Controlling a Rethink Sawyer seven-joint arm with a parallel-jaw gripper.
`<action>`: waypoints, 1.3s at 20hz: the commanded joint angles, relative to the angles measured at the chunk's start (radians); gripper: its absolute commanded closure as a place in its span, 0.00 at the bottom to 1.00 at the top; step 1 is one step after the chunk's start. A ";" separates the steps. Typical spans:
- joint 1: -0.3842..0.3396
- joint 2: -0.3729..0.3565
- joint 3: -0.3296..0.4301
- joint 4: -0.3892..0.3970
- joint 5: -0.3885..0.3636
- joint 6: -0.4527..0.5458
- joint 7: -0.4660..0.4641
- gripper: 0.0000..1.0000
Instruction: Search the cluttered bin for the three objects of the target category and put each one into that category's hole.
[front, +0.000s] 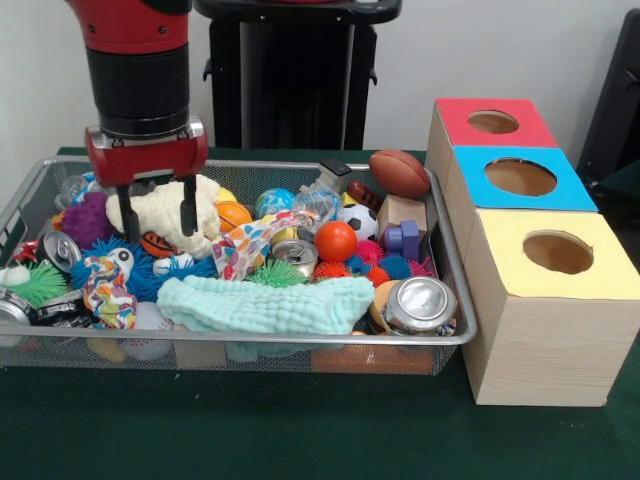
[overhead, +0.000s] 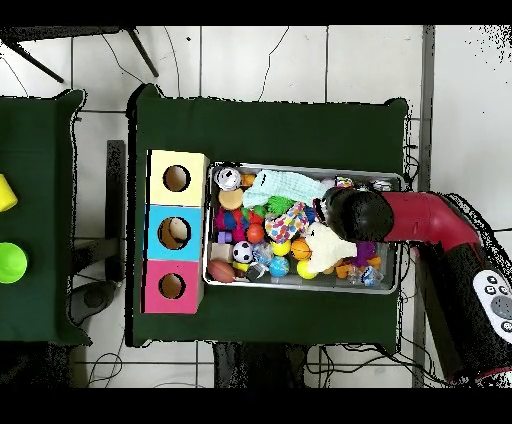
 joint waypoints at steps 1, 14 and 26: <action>-0.036 0.070 0.069 -0.073 -0.094 0.102 -0.361 0.00; -0.058 0.080 0.040 -0.036 -0.171 0.014 -0.316 0.00; -0.017 -0.052 0.019 0.141 -0.206 -0.005 -0.197 0.00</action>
